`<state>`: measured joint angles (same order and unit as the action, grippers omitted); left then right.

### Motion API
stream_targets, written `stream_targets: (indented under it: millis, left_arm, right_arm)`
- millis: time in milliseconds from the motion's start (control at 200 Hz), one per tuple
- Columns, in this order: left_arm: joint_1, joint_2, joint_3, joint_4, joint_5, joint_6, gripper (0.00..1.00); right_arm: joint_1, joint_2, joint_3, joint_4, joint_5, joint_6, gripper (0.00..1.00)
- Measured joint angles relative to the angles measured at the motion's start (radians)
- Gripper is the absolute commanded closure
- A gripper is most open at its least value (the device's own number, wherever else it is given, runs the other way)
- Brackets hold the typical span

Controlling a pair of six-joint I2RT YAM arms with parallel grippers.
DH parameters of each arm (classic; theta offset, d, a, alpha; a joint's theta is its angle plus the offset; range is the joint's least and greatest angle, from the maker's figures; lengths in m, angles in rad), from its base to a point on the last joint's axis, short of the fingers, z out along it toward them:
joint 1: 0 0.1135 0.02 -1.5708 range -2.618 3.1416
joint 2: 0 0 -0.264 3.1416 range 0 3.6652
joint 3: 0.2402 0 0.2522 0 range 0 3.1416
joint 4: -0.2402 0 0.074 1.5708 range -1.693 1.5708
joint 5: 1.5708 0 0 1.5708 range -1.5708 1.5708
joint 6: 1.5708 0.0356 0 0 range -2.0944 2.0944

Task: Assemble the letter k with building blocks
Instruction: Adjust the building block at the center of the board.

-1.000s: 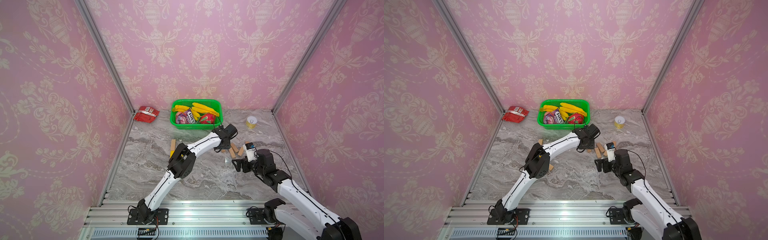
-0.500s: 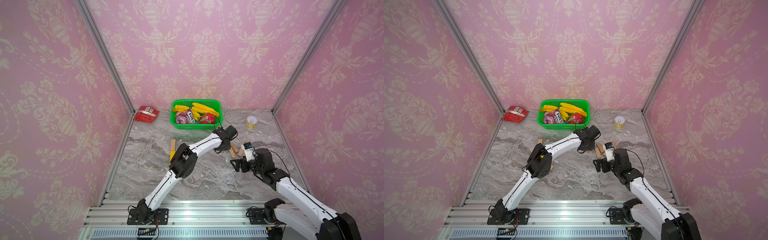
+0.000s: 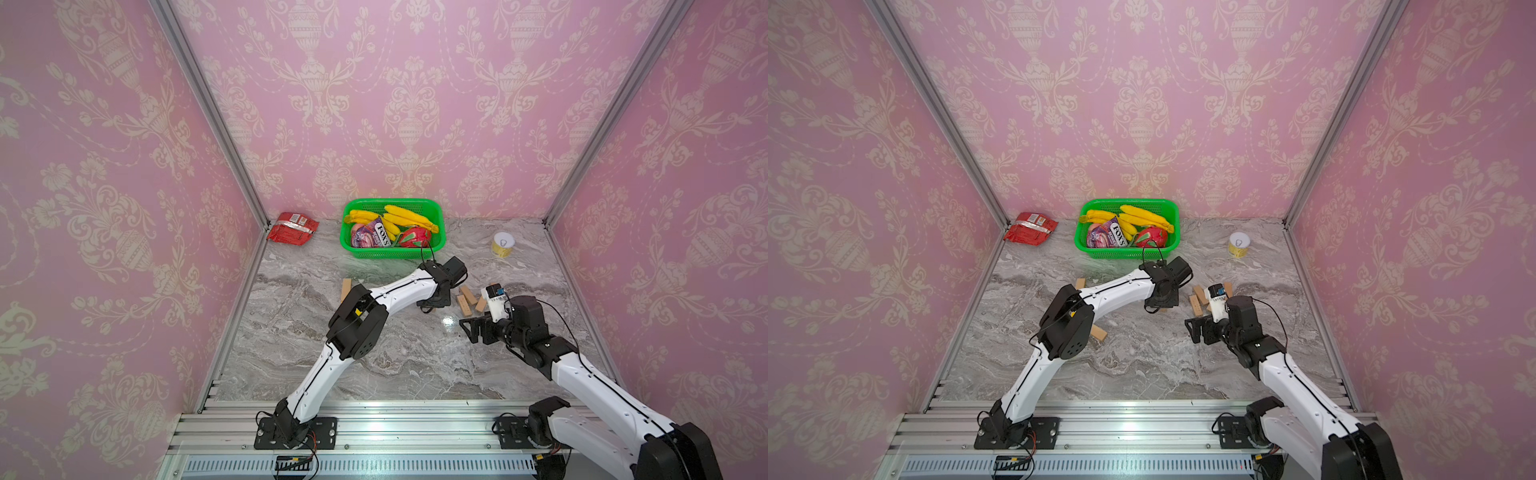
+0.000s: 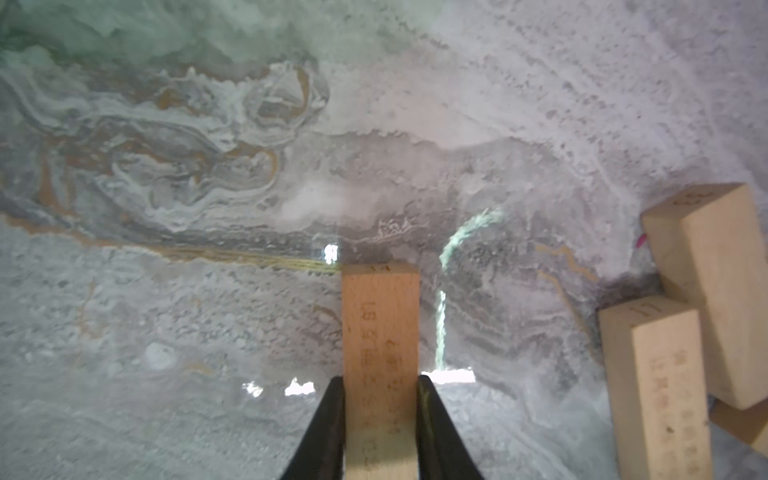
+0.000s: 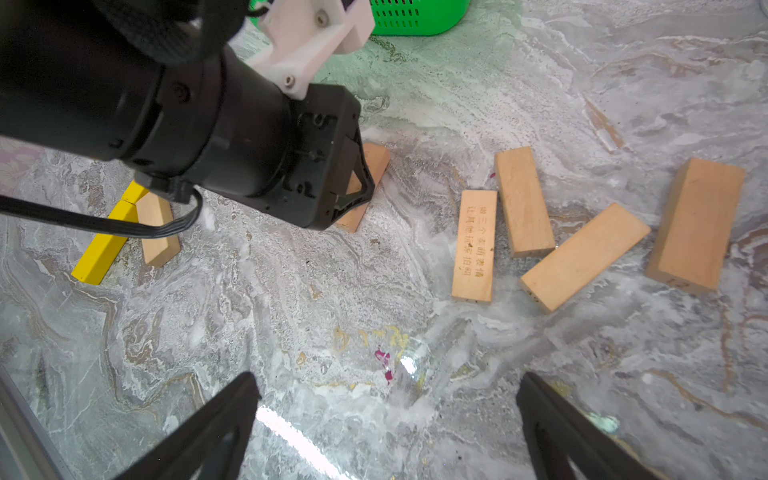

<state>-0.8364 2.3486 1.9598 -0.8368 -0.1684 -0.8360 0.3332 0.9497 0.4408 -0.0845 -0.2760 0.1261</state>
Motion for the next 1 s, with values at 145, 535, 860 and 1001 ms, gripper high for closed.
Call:
stream_targets:
  millis: [145, 535, 860, 1001]
  left_arm:
    - [0.0, -0.061, -0.101, 0.031, -0.007, -0.001, 0.88]
    - [0.032, -0.071, -0.104, 0.051, -0.013, 0.001, 0.88]
    - [0.071, -0.071, -0.079, 0.053, 0.003, 0.01, 0.88]
    - [0.071, -0.071, -0.079, 0.053, 0.006, 0.012, 0.87]
  right_arm:
    - [0.0, -0.046, -0.001, 0.002, 0.008, 0.001, 0.0]
    - [0.0, 0.009, 0.0, 0.015, 0.002, 0.001, 0.0]
    - [0.0, 0.016, 0.002, 0.015, -0.001, 0.001, 0.0]
    - [0.0, 0.023, 0.004, 0.015, -0.001, 0.001, 0.0]
